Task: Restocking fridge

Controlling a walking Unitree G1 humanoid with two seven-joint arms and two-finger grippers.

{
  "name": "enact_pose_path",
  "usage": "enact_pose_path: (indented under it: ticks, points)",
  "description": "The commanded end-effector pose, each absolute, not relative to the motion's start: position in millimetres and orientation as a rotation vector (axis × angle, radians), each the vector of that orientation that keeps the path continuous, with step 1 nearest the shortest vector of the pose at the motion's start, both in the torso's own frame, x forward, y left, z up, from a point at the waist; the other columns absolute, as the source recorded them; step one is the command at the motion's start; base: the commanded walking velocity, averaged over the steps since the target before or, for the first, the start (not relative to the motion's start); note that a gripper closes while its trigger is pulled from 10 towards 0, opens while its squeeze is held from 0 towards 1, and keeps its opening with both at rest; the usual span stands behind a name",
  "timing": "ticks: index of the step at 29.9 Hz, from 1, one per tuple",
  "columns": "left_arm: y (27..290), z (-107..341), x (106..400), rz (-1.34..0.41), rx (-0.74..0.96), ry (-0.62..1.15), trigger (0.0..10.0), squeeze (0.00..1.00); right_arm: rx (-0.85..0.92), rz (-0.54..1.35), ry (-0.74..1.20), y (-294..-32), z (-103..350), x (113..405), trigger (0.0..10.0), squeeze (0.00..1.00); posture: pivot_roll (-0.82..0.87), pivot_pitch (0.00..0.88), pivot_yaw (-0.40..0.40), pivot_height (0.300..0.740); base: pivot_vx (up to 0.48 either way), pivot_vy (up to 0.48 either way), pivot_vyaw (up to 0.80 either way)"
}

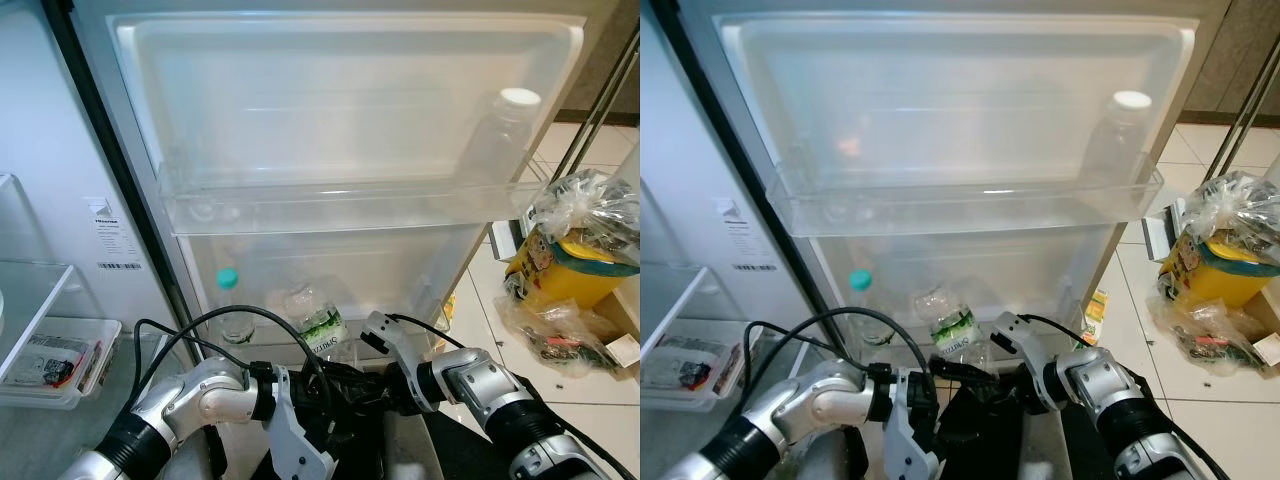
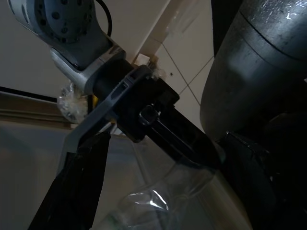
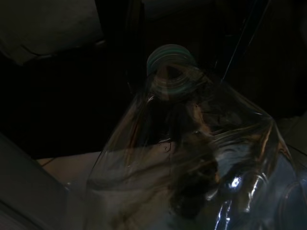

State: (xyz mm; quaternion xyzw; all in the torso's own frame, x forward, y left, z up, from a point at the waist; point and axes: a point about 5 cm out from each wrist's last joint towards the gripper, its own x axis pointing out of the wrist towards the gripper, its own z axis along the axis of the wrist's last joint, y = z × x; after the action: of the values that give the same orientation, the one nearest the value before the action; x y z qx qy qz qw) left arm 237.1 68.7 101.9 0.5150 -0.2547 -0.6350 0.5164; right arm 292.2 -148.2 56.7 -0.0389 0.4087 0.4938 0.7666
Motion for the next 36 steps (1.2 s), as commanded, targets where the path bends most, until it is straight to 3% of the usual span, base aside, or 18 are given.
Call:
enact_pose_path:
  ticks: [1, 21, 36]
  points:
    - [71.0, 97.6, 237.4, -1.531, 1.270, -0.612, 10.0, 0.00, -0.042, 1.089, 0.890, -146.3, 57.3, 288.7, 10.0, 0.00, -0.05, 0.135, -0.047, 0.453, 0.000, 0.000, 0.00]
    - [74.4, 88.0, 245.9, -1.310, 1.323, -0.717, 10.0, 0.00, 0.116, 1.142, 0.882, -141.6, 69.6, 284.5, 10.0, 0.00, -0.06, 0.131, -0.049, 0.453, 0.000, 0.000, 0.00]
    - [96.0, 68.7, 247.6, -1.328, 1.431, -0.708, 10.0, 0.00, 0.101, 1.127, 0.931, -151.5, 65.2, 279.4, 10.0, 0.00, -0.06, 0.120, -0.046, 0.453, 0.000, 0.000, 0.00]
